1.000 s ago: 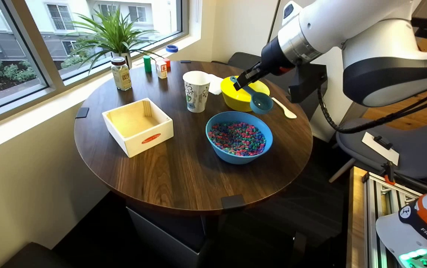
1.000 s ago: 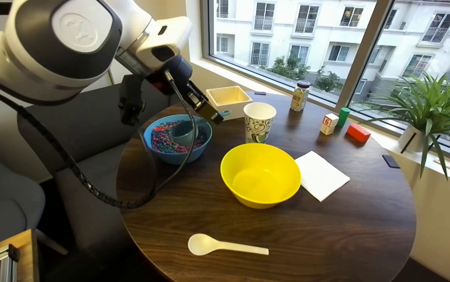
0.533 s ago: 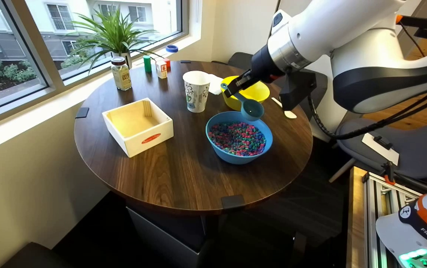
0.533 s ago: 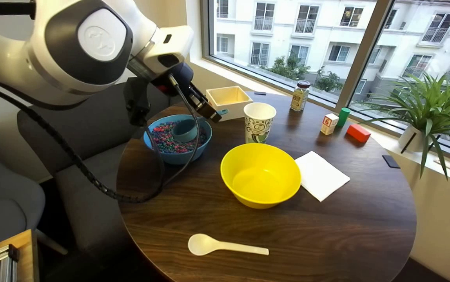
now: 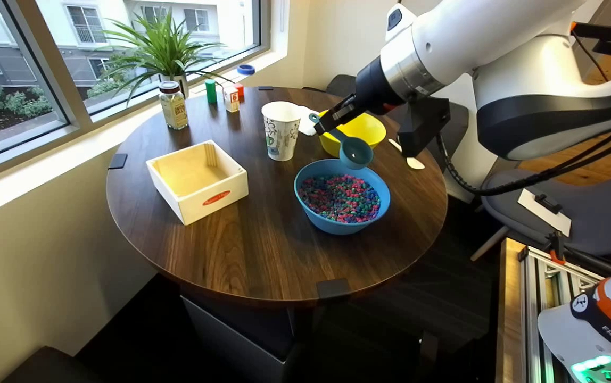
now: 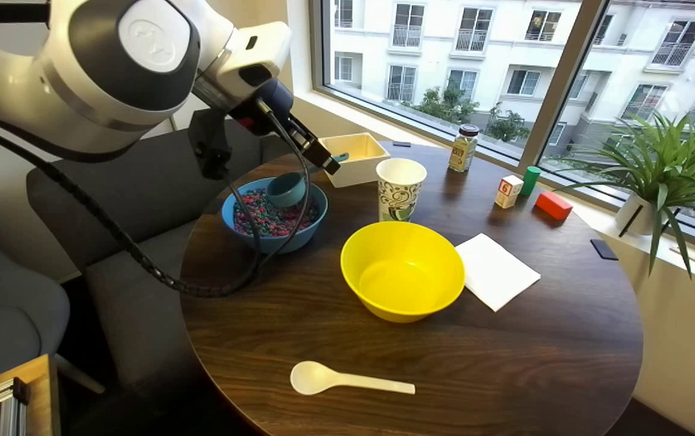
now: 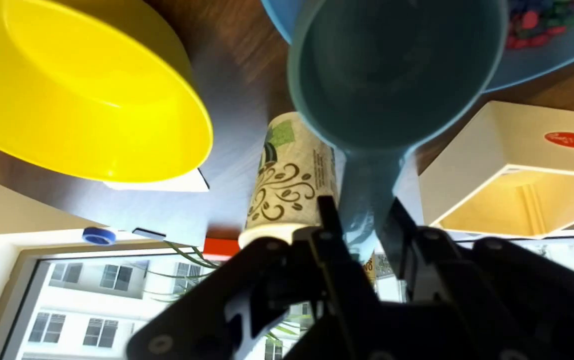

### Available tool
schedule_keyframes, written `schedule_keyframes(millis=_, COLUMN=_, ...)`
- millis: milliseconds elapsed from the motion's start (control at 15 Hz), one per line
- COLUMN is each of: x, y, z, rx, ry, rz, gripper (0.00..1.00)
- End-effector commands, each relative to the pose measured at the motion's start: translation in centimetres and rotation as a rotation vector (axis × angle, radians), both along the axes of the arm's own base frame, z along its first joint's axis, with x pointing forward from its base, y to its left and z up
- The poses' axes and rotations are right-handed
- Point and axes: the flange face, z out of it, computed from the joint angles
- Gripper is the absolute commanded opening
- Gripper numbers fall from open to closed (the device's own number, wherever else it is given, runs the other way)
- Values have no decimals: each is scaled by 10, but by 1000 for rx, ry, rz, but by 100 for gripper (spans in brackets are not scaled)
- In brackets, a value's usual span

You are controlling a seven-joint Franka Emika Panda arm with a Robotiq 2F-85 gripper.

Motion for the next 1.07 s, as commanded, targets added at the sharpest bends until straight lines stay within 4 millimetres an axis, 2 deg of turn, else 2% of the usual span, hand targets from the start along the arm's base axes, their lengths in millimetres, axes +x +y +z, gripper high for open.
schedule_keyframes(millis=0, x=5, y=16, z=4, rx=-41, ry=-31, rz=11, gripper=6)
schedule_keyframes(millis=467, x=6, y=39, z=-8, rx=-54, ry=-86, rz=-63, gripper=6)
schedule_keyframes(millis=1000, x=13, y=57, z=-40, rx=-141, ry=-110, rz=-56, gripper=6)
